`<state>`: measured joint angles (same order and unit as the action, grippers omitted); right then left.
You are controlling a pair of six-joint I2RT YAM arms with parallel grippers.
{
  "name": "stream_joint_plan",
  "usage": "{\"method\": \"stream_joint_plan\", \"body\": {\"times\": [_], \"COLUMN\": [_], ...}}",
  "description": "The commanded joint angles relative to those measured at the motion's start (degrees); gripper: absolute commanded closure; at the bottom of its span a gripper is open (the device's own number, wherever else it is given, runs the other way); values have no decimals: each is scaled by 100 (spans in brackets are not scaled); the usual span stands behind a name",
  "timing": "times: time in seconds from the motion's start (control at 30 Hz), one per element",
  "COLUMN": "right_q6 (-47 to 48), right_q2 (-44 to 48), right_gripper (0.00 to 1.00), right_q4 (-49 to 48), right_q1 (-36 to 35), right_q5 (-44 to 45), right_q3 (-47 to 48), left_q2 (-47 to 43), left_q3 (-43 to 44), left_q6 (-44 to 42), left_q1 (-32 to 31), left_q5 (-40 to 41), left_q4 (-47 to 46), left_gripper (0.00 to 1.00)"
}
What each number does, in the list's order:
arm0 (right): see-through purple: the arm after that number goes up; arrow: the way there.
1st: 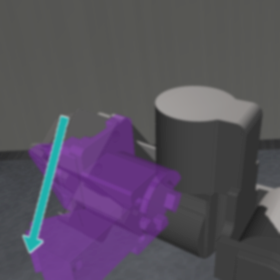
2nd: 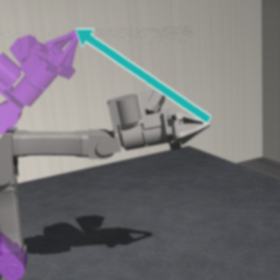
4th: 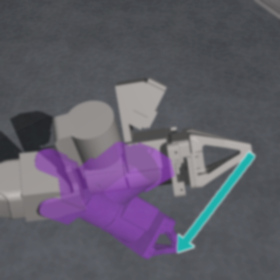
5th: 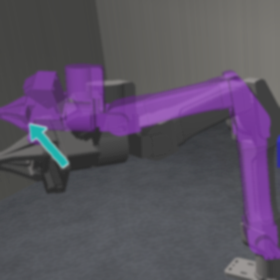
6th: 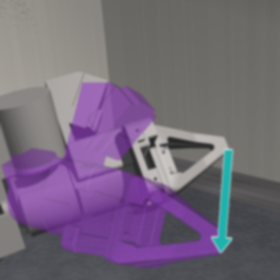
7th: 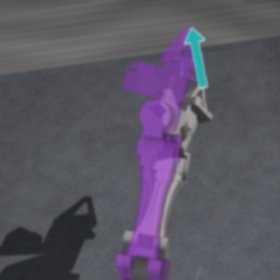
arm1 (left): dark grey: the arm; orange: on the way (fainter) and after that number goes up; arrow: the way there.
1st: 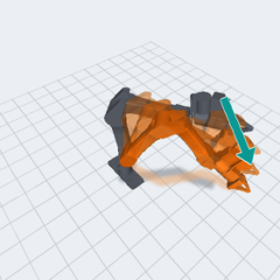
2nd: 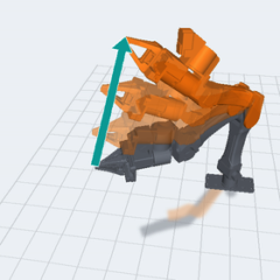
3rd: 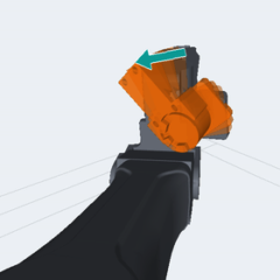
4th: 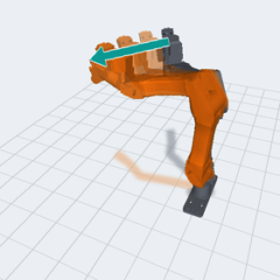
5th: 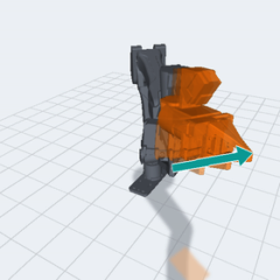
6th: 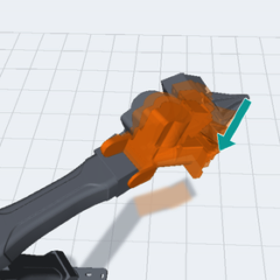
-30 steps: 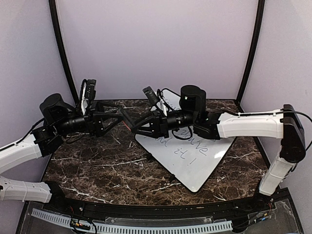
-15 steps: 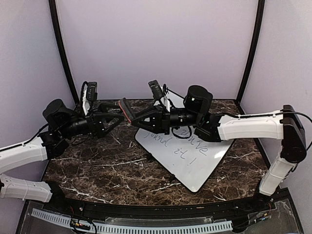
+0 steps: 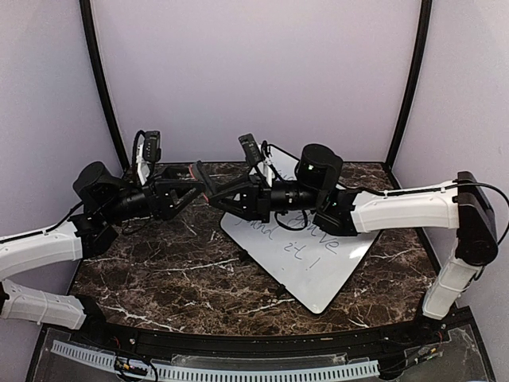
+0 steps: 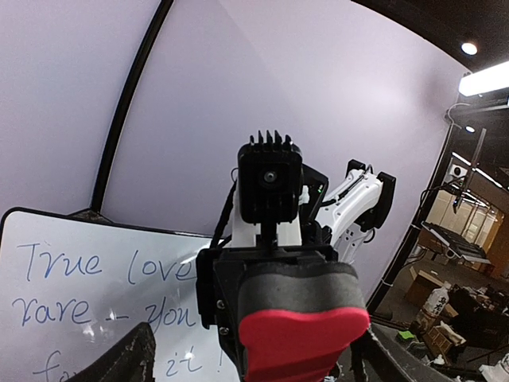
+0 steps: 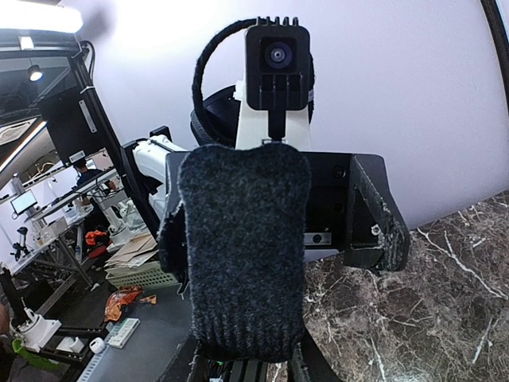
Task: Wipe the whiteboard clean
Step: Pass from the right arm to the left, then hold the whiteboard at the whiteboard stand.
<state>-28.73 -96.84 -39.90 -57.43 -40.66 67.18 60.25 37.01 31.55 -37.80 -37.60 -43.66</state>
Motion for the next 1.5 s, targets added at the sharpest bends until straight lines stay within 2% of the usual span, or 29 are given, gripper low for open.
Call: {"method": "stream_joint_plan", "body": {"times": [0.0,0.4,0.67,0.77,0.87,1.0,1.03,1.1,1.3,1.47], "right_q6": [65,165,147,123,118,304,436,849,2331,2833], "right_q2": [-88,-62,-100,-120,-110,92,186,456,1318,1851], "right_gripper": [73,72,68,63,55,33,27,3,1,1], "right_q4": [-219,-109,-158,-180,-176,103,298,1003,4478,6667], "right_q1": [-60,-65,-58,-56,-49,41,84,159,357,424], "right_q5": [142,331,385,354,342,338,363,531,1835,3479], "right_q3": [94,91,92,94,83,6,-12,9,886,2017], "left_q2": [23,75,75,51,29,-60,-113,-205,-234,351], "left_q3": [118,144,136,108,101,143,186,309,1088,2009], "left_q6": [26,31,51,53,24,-116,-168,-365,-1374,-2172], "left_q1": [-38,-58,-69,-69,-67,-69,-65,-61,-46,-35], "left_q5": [-26,1,53,101,161,272,339,447,1064,1538], "left_q4": [-292,-275,-264,-259,-218,1,166,552,2390,3651], "left_gripper": [20,53,66,70,80,81,80,79,79,78]}}
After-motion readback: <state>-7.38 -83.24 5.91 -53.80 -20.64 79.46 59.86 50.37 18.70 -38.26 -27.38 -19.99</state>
